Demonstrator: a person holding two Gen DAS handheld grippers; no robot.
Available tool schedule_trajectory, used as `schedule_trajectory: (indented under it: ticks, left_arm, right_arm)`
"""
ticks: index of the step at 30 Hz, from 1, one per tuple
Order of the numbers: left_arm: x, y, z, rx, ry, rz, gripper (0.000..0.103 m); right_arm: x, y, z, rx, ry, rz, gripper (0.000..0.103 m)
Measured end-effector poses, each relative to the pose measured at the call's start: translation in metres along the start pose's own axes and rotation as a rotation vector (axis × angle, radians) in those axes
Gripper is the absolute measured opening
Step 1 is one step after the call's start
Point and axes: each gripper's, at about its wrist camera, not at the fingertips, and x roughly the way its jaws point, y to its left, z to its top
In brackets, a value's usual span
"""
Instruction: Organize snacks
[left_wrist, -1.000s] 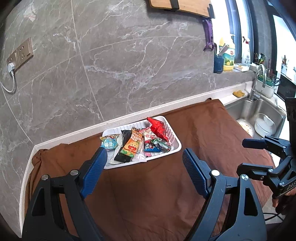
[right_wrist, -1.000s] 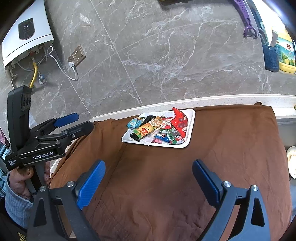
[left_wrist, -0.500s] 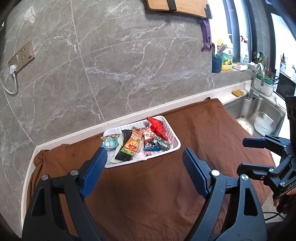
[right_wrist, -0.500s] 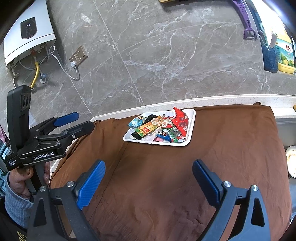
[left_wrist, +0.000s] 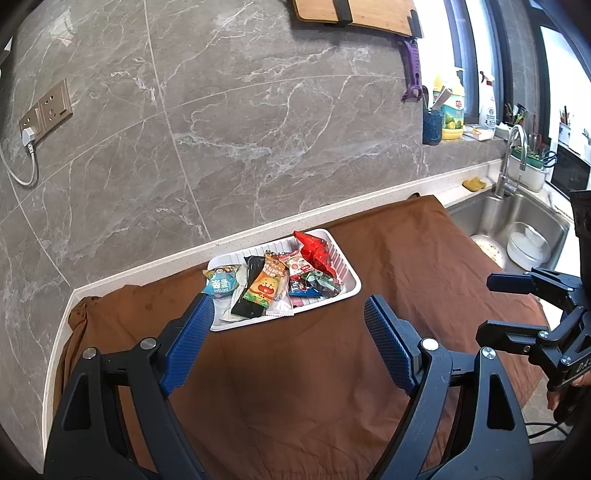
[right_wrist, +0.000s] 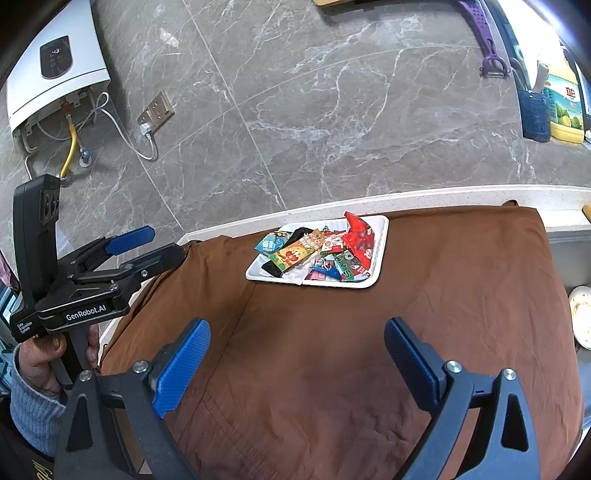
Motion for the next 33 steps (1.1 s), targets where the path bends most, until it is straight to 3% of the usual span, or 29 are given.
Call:
schedule_trajectory:
  ticks: [9,13,20,23,25,28,33]
  left_arm:
    - [-0.008,0.006,-0.009,-0.002,-0.008,-0.018,0.083]
    - [-0.009,0.004,-0.007,0.018,-0.021,0.014,0.083]
    - [-0.025,-0.008,-0.007,0.089,-0.106,0.143,0.083]
    - [-0.025,-0.015,-0.008,0.135,-0.121,0.27,0.084]
    - [-0.026,-0.018,-0.008,0.151,-0.123,0.295,0.084]
    - [-0.026,-0.017,-0.008,0.136,-0.107,0.221,0.084]
    - [-0.025,-0.016,-0.008,0.112,-0.097,0.161,0.084]
  right_arm:
    - [-0.002,0.001,-0.001,0.002,-0.005,-0.002,0.098]
    - [-0.002,0.001,0.0,0.004,-0.007,0.0,0.098]
    - [-0.002,0.002,0.002,0.009,-0.01,0.005,0.102]
    - [-0.002,0.002,0.002,0.01,-0.009,0.012,0.103]
    - [-0.002,0.003,0.002,0.01,-0.008,0.013,0.103]
    - [-0.001,0.003,0.002,0.012,-0.007,0.015,0.103]
    - [0.0,0.003,0.001,0.016,-0.004,0.018,0.103]
